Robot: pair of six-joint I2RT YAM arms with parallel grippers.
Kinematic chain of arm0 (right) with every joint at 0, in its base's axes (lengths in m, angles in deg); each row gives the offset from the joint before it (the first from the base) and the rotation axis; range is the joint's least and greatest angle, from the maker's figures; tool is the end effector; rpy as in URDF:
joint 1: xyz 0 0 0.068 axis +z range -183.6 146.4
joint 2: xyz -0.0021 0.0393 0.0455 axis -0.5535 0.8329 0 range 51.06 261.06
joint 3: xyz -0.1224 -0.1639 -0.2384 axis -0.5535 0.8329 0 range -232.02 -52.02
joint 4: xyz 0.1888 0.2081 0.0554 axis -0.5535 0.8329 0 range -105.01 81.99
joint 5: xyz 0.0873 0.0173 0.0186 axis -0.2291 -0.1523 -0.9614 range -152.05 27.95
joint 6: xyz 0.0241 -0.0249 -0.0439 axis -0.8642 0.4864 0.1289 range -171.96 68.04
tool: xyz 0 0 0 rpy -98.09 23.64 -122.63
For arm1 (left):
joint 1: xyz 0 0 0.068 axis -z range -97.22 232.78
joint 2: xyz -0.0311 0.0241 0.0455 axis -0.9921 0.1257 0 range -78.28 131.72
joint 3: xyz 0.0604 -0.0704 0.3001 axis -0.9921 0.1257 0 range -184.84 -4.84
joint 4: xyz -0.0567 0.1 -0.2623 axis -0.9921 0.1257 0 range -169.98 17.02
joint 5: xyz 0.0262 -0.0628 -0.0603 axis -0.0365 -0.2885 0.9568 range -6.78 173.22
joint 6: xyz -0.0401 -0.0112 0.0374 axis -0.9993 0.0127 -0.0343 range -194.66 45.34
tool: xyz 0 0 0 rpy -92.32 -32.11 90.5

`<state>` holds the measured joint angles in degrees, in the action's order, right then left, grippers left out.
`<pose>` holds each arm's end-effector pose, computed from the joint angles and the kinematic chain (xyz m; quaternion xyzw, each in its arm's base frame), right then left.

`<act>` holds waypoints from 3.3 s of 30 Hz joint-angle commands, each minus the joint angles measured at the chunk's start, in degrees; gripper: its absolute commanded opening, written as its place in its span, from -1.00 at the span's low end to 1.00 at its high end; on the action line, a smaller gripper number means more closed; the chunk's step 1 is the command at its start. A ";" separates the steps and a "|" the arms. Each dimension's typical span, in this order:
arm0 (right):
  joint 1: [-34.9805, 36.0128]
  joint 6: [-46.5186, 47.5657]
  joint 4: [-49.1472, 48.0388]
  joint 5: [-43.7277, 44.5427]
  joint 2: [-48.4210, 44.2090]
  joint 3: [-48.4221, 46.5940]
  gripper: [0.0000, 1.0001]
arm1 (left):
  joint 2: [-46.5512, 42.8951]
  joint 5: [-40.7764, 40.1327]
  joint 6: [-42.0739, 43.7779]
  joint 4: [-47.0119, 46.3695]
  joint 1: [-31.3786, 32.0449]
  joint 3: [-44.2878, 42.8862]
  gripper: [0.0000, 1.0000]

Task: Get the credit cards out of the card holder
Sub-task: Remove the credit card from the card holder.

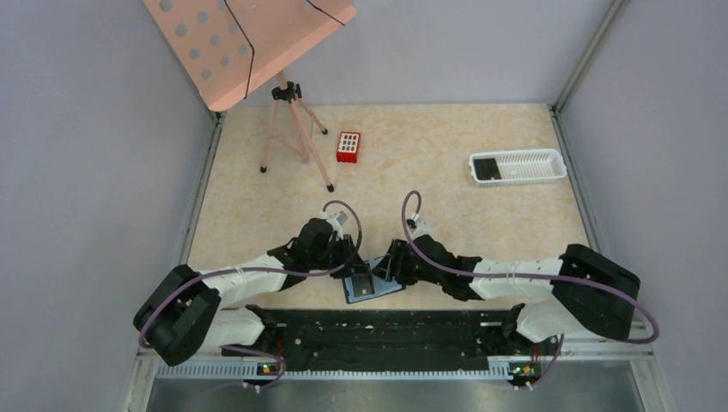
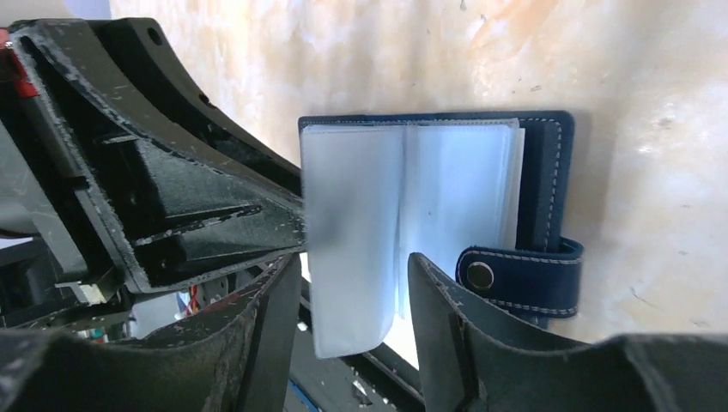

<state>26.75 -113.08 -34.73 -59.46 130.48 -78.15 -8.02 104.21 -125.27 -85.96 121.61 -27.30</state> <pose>0.1339 0.2320 0.1708 0.0166 0.8808 0.4026 0.2485 0.1669 -0.1521 0.1679 -0.0181 0.9005 -0.4006 0.1682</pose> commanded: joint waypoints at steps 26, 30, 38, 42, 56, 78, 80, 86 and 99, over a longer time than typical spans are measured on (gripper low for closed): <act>0.99 11.86 -0.90 -8.53 -0.16 -4.52 -0.36 | -8.01 -18.21 1.90 17.67 2.83 -8.35 -0.37; 0.72 13.05 -0.82 -8.90 2.42 -5.56 -0.37 | -11.89 -17.90 0.54 17.76 2.74 -3.81 -0.37; -1.65 12.98 -3.86 -11.30 6.01 -5.56 -0.41 | -14.18 -14.64 -1.01 12.96 2.79 2.26 -0.51; -3.37 12.79 -5.56 -13.00 7.83 -5.34 -0.42 | -12.37 -14.35 -0.36 11.19 2.82 2.89 -0.64; -5.02 12.06 -9.39 -14.67 11.95 -3.57 -0.43 | -8.69 -13.30 -1.00 7.49 2.74 5.44 -0.74; -5.36 12.29 -3.96 -11.91 10.95 -4.43 -0.37 | -10.06 -13.11 -1.40 8.10 2.79 6.37 -0.75; -5.42 12.03 -4.91 -12.73 11.42 -4.30 -0.37 | -9.85 -12.94 -1.51 7.75 2.74 6.45 -0.75; -5.74 9.61 -11.66 -16.28 13.25 -3.02 -0.40 | -9.50 -12.41 -1.73 7.15 2.74 6.71 -0.76; -7.43 8.05 -16.98 -18.88 12.34 0.03 -1.00 | -8.91 -12.98 -1.45 7.13 2.74 6.88 -0.76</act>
<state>19.83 -105.08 -47.58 -76.99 143.59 -78.65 -17.64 91.34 -127.13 -78.61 124.32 -21.48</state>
